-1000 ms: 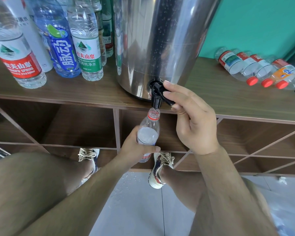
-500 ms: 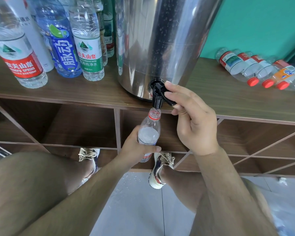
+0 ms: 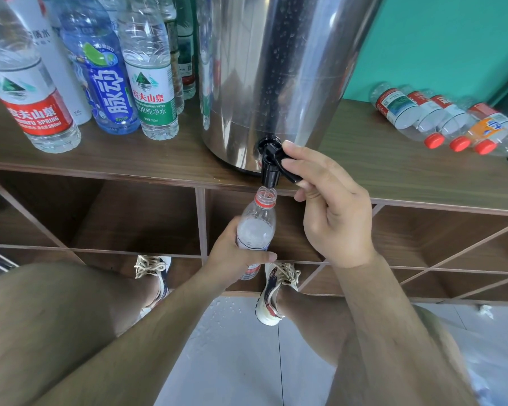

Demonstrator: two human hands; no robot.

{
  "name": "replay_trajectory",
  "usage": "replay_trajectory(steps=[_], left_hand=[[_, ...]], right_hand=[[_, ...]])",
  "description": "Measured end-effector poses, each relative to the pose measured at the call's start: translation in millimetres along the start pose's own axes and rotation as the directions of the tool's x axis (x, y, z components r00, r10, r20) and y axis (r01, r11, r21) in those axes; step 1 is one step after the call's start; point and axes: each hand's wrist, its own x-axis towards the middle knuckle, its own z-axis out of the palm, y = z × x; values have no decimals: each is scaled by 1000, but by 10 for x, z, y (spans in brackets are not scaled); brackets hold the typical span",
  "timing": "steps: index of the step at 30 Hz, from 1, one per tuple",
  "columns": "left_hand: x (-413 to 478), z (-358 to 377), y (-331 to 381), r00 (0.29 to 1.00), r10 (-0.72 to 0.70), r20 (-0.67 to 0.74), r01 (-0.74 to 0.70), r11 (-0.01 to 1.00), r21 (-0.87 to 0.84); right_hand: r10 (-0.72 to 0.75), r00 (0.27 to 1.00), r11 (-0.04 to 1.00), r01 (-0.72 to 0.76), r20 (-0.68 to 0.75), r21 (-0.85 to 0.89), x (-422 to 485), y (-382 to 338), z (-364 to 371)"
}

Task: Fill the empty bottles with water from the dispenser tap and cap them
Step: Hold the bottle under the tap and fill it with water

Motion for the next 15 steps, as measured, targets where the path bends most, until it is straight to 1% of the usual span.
replay_trajectory(steps=[15], left_hand=[[15, 1, -19, 1000, 0, -1, 0, 1000, 15]], right_hand=[[0, 1000, 1000, 0, -9, 6, -8, 17, 20]])
